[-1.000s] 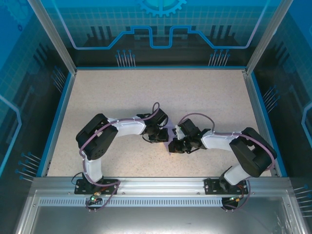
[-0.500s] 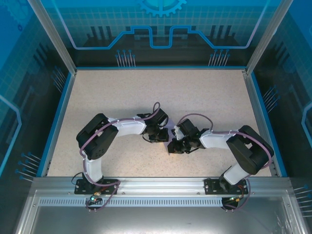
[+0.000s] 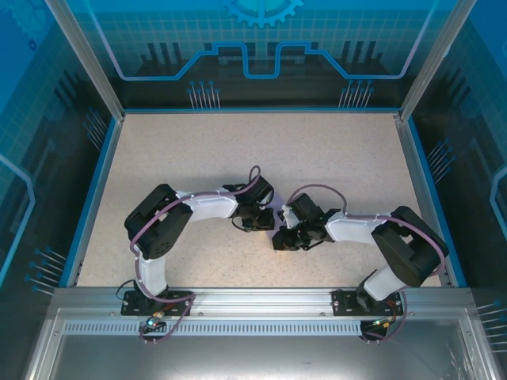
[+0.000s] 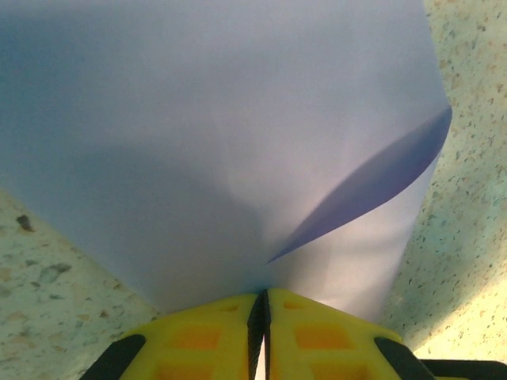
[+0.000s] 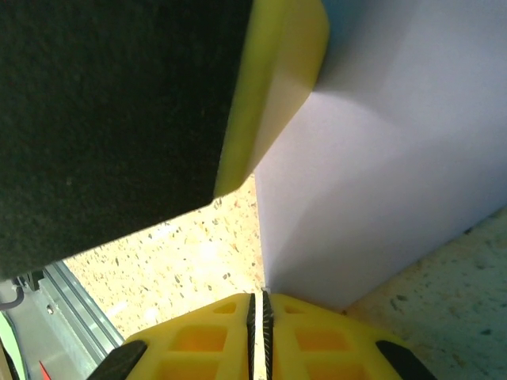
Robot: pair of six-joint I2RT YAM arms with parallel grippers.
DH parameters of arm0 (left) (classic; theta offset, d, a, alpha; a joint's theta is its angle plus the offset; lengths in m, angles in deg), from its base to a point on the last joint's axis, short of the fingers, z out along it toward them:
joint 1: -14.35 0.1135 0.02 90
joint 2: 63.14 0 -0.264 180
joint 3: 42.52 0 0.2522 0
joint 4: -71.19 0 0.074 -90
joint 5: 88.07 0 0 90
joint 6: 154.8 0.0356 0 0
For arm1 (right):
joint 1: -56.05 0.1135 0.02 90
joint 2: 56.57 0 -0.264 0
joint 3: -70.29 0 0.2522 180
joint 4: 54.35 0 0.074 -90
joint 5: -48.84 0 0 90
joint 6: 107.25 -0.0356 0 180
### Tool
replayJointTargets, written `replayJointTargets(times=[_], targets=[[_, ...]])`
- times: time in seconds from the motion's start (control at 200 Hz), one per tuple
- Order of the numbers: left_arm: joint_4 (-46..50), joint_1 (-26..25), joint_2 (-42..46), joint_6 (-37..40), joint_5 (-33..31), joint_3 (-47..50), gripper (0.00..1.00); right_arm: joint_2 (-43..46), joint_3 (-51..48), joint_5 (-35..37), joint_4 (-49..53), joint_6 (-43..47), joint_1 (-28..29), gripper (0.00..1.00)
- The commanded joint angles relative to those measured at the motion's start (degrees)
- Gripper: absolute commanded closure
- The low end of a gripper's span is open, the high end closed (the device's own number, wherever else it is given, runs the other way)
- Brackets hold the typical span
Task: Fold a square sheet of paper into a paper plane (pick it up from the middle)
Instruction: Third fold the triangle at the center of the table.
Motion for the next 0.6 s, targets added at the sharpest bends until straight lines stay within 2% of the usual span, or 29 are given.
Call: replayJointTargets(times=[0.0, 0.245, 0.595], targets=[[4.28, -0.02, -7.37, 1.26, -6.01, 3.48, 0.87, -1.48, 0.52, -2.28, 1.56, 1.28, 1.43, 0.86], [4.34, -0.02, -7.96, 1.33, -5.92, 3.3, 0.87, -5.08, 1.18, -2.95, 1.72, 1.95, 1.38, 0.86], [4.49, 0.1, -8.06, 1.59, -5.92, 3.33, 0.87, -3.56, 3.15, -0.62, 10.22, 5.0, 1.47, 0.86]])
